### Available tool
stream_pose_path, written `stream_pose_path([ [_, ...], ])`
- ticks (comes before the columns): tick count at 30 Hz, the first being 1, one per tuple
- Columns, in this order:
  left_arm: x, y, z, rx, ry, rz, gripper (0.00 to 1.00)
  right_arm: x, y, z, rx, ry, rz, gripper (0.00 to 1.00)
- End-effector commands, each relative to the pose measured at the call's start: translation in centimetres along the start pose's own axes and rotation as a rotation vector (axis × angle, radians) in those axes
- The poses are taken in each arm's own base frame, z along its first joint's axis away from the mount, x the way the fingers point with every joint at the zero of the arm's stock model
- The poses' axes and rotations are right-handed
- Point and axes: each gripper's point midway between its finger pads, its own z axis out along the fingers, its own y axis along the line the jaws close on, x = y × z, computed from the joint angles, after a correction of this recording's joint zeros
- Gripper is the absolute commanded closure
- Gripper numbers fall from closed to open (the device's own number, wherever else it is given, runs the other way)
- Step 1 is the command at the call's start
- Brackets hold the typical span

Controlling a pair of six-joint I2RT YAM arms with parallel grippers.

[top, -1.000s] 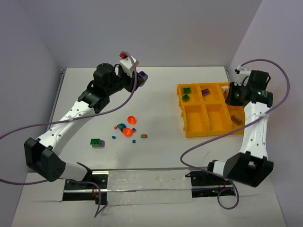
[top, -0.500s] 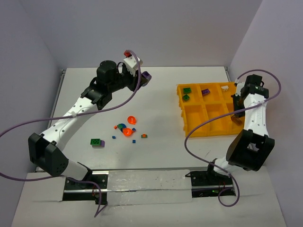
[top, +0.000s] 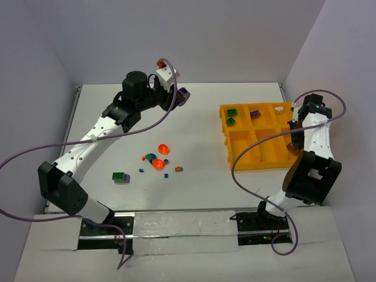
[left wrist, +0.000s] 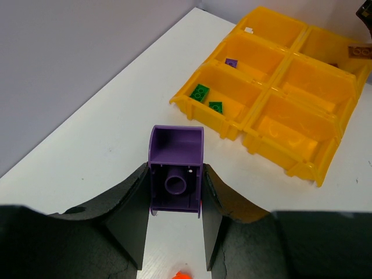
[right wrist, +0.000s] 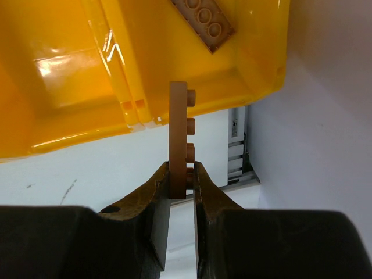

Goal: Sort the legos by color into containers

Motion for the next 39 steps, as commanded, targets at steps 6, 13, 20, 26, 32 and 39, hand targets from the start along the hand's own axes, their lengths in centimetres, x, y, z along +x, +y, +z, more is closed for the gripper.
stream_pose_path([
  [6,-2.4,-0.2,0.4,0.021,-0.04,0.013,1.0,-1.2,-1.6,1.9,0.044,0.017,0.0,0.77],
  [13,-2.2,0.0,0.3,0.007,-0.039,0.009,1.0,-4.0,-2.6,1.3,0.05,-0.023,0.006,0.41],
  [20,-2.5,0.1,0.0,0.009,-0.064,0.008,1.0,-7.7,-1.8,-3.6,-0.02,-0.173,0.01,0.37],
  [26,-2.6,-3.2,-1.6,0.301,-0.121,-0.087,1.0,-11.9,5.9,-13.6,-0.432,-0.542,-0.063,0.25],
  [32,-2.3,-6.8,-3.8,0.564,-0.161,-0.06,0.99,-12.6,16.6,-21.6,-0.814,-0.746,-0.293,0.11],
  [39,-1.6,-7.9,-4.6,0.66,-0.161,0.062,1.0,-10.7,27.5,-28.9,-1.155,-0.953,-0.679,0.07],
])
